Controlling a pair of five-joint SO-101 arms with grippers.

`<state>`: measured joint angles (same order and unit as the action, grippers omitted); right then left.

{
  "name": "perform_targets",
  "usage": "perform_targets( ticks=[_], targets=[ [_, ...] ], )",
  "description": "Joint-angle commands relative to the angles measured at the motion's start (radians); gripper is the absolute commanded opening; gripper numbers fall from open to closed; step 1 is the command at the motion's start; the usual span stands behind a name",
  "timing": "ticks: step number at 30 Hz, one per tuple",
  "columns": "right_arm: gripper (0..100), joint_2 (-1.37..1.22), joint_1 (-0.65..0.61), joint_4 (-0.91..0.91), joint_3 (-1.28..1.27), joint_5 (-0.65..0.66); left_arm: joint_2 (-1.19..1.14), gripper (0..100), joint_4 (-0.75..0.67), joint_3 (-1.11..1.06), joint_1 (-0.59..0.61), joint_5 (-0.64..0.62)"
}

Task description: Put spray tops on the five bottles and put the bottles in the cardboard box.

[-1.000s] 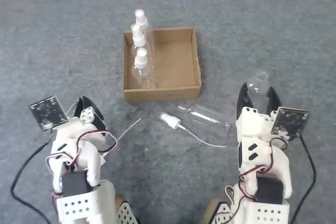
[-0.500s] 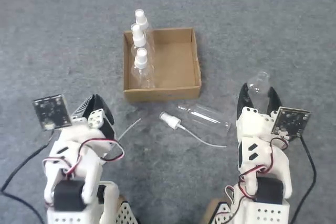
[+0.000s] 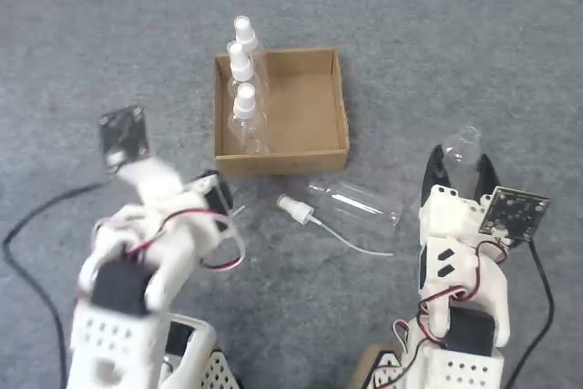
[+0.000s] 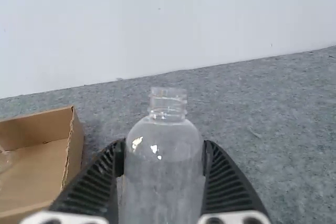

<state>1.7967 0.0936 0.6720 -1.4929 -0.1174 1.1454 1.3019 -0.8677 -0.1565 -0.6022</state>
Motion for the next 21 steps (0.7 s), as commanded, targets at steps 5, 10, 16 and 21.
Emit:
perform_targets(
  ticks=[5,10,16,21],
  targets=[
    [0.9,0.018,0.01,-0.03,0.003,-0.012,-0.347,6,-0.043,0.119,-0.14,-0.222],
    [0.9,0.018,0.007,-0.031,0.003,-0.011,-0.442,18,-0.098,0.117,-0.189,-0.293],
    [0.9,0.019,0.007,-0.031,0.005,-0.006,-0.531,19,-0.167,0.117,-0.209,-0.353],
    [0.9,0.019,0.007,-0.047,0.005,-0.006,-0.631,19,-0.203,0.117,-0.212,-0.354]
  ],
)
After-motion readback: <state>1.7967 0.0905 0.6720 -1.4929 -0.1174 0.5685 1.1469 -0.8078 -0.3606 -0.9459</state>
